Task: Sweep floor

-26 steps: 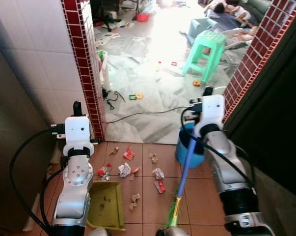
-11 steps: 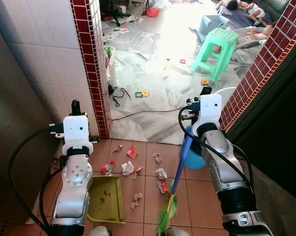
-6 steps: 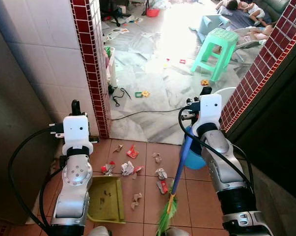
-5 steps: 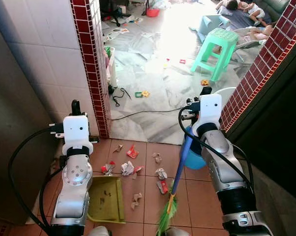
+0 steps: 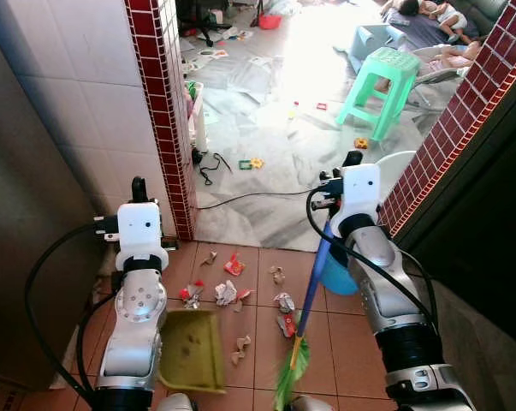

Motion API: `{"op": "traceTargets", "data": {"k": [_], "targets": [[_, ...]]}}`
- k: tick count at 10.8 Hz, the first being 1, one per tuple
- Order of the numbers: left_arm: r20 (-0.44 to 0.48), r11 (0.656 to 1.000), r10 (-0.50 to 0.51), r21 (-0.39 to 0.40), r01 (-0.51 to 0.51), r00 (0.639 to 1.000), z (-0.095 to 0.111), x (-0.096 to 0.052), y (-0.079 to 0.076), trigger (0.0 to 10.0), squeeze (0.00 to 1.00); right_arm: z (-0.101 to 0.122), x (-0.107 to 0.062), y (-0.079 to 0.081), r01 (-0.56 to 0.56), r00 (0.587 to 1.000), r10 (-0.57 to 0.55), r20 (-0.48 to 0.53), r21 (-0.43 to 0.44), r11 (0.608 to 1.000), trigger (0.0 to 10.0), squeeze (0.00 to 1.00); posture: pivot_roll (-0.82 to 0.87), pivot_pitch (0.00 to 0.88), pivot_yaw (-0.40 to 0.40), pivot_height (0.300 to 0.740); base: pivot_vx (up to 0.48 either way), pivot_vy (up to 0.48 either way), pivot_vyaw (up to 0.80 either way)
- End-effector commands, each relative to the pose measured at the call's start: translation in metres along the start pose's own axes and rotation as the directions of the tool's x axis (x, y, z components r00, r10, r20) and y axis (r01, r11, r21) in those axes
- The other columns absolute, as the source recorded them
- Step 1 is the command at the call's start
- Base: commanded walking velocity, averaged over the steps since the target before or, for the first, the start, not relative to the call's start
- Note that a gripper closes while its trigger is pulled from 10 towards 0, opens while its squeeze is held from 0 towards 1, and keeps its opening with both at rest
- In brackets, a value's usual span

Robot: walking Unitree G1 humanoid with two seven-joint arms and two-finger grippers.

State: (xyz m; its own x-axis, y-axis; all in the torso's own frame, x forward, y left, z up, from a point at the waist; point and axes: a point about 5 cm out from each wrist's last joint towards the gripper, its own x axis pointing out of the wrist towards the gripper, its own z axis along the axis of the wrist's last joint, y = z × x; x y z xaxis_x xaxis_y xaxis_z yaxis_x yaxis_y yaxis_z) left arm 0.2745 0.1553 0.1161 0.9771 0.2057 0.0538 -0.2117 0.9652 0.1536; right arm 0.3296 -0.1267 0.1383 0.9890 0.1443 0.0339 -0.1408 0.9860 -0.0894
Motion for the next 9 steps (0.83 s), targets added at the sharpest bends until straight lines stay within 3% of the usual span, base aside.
{"op": "traceTargets", "data": {"k": [1,3,7,9], "targets": [[0.052,1.0,-0.013,-0.01,0.013,0.999,0.009,0.002,-0.002,10.0,0.0,0.006,0.003,-0.003,0.015,0.999,-0.015,0.035,-0.014,1.0,10.0,0.0,-0.01,0.033,-0.049,0.74,0.0,0.0,0.0],[0.051,1.0,-0.016,-0.002,0.016,0.999,0.007,0.001,-0.002,10.0,0.0,0.006,0.003,-0.004,0.017,0.999,-0.016,0.046,-0.025,1.0,10.0,0.0,-0.01,0.031,-0.048,0.74,0.0,0.0,0.0],[0.039,1.0,0.025,0.014,-0.026,0.999,-0.002,0.011,-0.01,10.0,0.0,0.013,0.017,0.013,-0.109,0.99,0.112,0.086,-0.04,0.993,10.0,0.0,-0.03,0.049,-0.052,0.74,0.0,0.0,0.0],[0.028,1.0,0.012,0.002,-0.012,1.0,-0.006,0.021,-0.029,10.0,0.0,0.024,0.023,0.034,-0.269,0.949,0.281,0.145,-0.096,0.958,10.0,0.0,-0.06,0.066,-0.069,0.74,0.0,0.0,0.0]]}}
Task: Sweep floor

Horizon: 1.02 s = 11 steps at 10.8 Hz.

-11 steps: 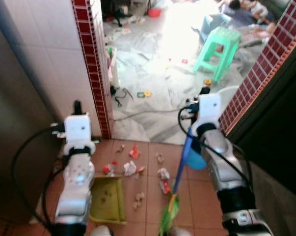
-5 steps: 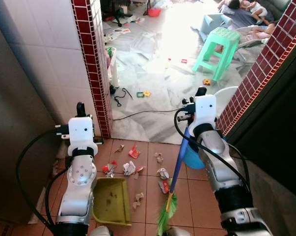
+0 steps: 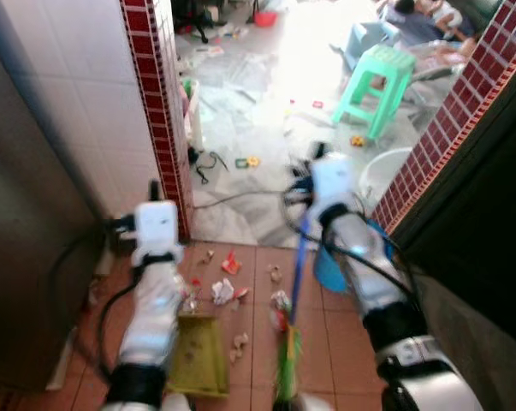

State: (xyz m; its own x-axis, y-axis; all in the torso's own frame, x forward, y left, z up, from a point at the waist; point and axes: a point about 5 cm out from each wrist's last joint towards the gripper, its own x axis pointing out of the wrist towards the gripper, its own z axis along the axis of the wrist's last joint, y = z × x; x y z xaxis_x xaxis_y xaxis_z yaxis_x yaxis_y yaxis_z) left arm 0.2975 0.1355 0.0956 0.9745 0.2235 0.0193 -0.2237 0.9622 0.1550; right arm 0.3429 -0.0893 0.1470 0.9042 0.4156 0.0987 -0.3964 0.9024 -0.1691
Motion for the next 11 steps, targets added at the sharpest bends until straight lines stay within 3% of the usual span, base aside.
{"op": "traceTargets", "data": {"k": [1,5,6,8,10,11], "targets": [[0.062,1.0,0.003,-0.005,-0.002,0.998,0.011,0.003,-0.005,10.0,0.0,0.015,0.006,0.0,-0.032,0.997,0.034,0.069,-0.031,0.999,10.0,0.0,-0.07,0.073,-0.081,0.74,0.0,0.0,0.0],[0.045,0.999,0.037,-0.021,-0.036,0.998,0.003,0.003,-0.017,10.0,0.0,0.013,0.005,0.019,-0.143,0.986,0.146,0.086,-0.038,0.989,10.0,0.0,-0.07,0.072,-0.117,0.74,0.0,0.0,0.0],[0.046,0.999,0.025,-0.021,-0.024,0.999,0.002,0.004,-0.023,10.0,0.0,0.014,0.005,0.03,-0.201,0.974,0.202,0.104,-0.022,0.979,10.0,0.0,-0.08,0.07,-0.117,0.74,0.0,0.0,0.0],[0.047,1.0,0.008,-0.018,-0.007,0.999,0.001,0.006,-0.028,10.0,0.0,0.015,0.0,0.045,-0.287,0.953,0.28,0.117,0.042,0.957,10.0,0.0,-0.08,0.065,-0.106,0.74,0.0,0.0,0.0],[0.045,1.0,-0.003,-0.021,0.004,0.999,-0.001,0.008,-0.031,10.0,0.0,0.02,0.001,0.05,-0.313,0.946,0.298,0.125,0.119,0.942,10.0,0.0,-0.08,0.057,-0.098,0.74,0.0,0.0,0.0],[0.05,1.0,-0.015,-0.021,0.016,0.999,-0.001,0.009,-0.034,10.0,0.0,0.032,0.005,0.049,-0.326,0.942,0.301,0.151,0.18,0.928,10.0,0.0,-0.08,0.053,-0.096,0.74,0.0,0.0,0.0]]}}
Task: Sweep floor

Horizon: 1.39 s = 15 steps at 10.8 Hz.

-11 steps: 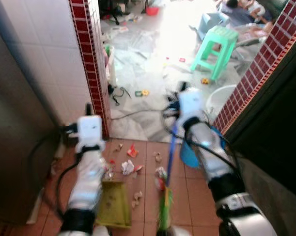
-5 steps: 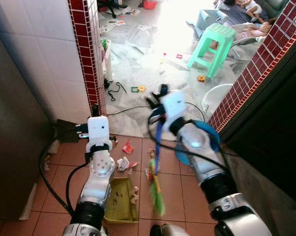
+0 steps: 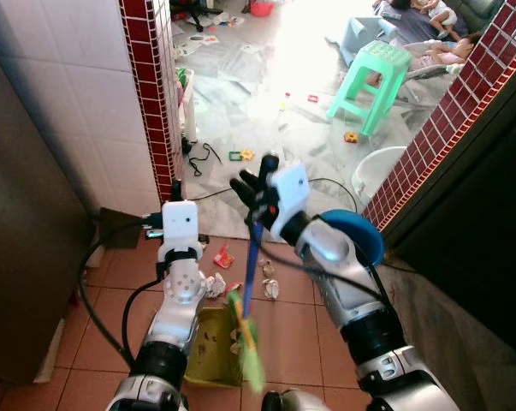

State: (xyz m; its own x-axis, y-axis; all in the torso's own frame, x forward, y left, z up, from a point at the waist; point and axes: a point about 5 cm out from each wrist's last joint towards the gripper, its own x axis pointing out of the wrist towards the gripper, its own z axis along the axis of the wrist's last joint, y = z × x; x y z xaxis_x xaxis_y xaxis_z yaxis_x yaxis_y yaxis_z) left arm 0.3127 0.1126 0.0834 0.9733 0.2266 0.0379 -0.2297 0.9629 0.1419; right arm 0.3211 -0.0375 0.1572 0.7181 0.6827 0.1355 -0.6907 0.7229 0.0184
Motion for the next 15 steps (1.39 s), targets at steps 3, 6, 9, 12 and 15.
{"op": "traceTargets", "data": {"k": [3,6,9,12,15], "targets": [[0.024,0.999,-0.03,-0.024,0.031,0.999,0.005,0.004,-0.009,10.0,0.0,0.055,0.014,-0.014,0.011,0.989,-0.026,0.143,0.109,0.994,10.0,0.0,-0.09,0.037,-0.089,0.74,0.0,0.0,0.0],[0.028,0.998,-0.033,-0.057,0.034,0.999,0.006,0.007,-0.008,10.0,0.0,0.098,0.014,-0.03,0.047,0.97,-0.036,0.242,-0.039,0.998,10.0,0.0,-0.08,0.026,-0.087,0.74,0.0,0.0,0.0],[0.134,0.997,-0.066,-0.032,0.071,0.989,0.027,0.008,-0.003,10.0,0.0,0.096,0.003,-0.045,0.132,0.967,-0.074,0.245,-0.229,0.964,10.0,0.0,-0.08,0.021,-0.084,0.74,0.0,0.0,0.0],[0.155,0.995,-0.095,-0.028,0.101,0.983,0.038,-0.002,0.004,10.0,0.0,0.069,-0.008,-0.057,0.203,0.972,-0.15,0.184,-0.323,0.924,10.0,0.0,-0.06,0.016,-0.086,0.74,0.0,0.0,0.0],[0.106,0.996,-0.083,-0.006,0.084,0.991,0.033,-0.008,0.015,10.0,0.0,0.039,-0.016,-0.059,0.21,0.977,-0.187,0.101,-0.32,0.924,10.0,0.0,-0.05,0.019,-0.092,0.74,0.0,0.0,0.0]]}}
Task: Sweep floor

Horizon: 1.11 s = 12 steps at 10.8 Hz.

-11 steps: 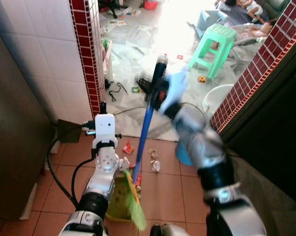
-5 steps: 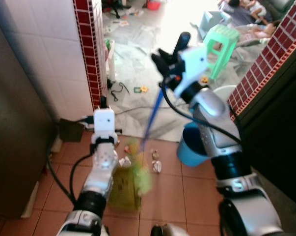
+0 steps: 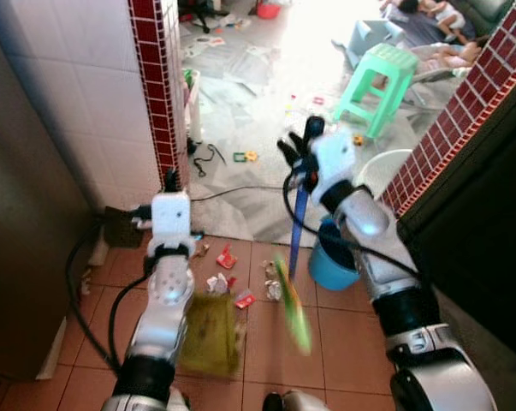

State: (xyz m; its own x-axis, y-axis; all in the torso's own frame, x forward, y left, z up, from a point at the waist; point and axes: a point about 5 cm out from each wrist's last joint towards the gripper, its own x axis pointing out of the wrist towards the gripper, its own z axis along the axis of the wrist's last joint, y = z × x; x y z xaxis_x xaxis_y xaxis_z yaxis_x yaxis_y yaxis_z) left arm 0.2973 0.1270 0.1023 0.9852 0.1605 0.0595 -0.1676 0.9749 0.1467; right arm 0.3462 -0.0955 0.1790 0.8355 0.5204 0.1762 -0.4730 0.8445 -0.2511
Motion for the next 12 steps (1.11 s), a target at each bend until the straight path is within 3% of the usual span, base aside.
{"op": "traceTargets", "data": {"k": [1,3,5,7,10,12], "targets": [[0.034,1.0,-0.011,0.014,0.01,0.999,0.01,0.001,-0.001,10.0,0.0,0.007,0.002,-0.002,0.011,0.999,-0.009,0.04,-0.032,0.999,10.0,0.0,-0.05,0.021,-0.093,0.74,0.0,0.0,0.0],[0.006,0.998,-0.007,0.063,0.006,1.0,0.003,0.003,-0.002,10.0,0.0,0.0,0.0,0.004,0.002,1.0,-0.002,0.018,-0.029,1.0,10.0,0.0,-0.05,0.02,-0.094,0.74,0.0,0.0,0.0],[-0.117,0.996,0.016,0.084,-0.007,0.993,-0.013,0.013,-0.008,10.0,0.0,-0.007,0.001,0.012,0.006,1.0,-0.006,-0.019,0.002,1.0,10.0,0.0,-0.06,0.018,-0.093,0.74,0.0,0.0,0.0],[-0.128,0.996,-0.008,0.092,0.02,0.992,-0.014,0.015,-0.015,10.0,0.0,-0.014,0.004,0.019,0.018,0.997,-0.007,-0.082,0.132,0.991,10.0,0.0,-0.07,0.018,-0.09,0.74,0.0,0.0,0.0],[-0.139,0.996,-0.011,0.085,0.023,0.99,-0.017,0.017,-0.018,10.0,0.0,-0.016,0.01,0.022,0.05,0.989,-0.002,-0.146,0.329,0.943,10.0,0.0,-0.07,0.016,-0.084,0.74,0.0,0.0,0.0],[-0.145,0.997,-0.024,0.07,0.034,0.989,-0.017,0.017,-0.022,10.0,0.0,0.002,0.02,0.021,0.076,0.995,-0.029,-0.096,0.531,0.844,10.0,0.0,-0.07,0.014,-0.084,0.74,0.0,0.0,0.0]]}}
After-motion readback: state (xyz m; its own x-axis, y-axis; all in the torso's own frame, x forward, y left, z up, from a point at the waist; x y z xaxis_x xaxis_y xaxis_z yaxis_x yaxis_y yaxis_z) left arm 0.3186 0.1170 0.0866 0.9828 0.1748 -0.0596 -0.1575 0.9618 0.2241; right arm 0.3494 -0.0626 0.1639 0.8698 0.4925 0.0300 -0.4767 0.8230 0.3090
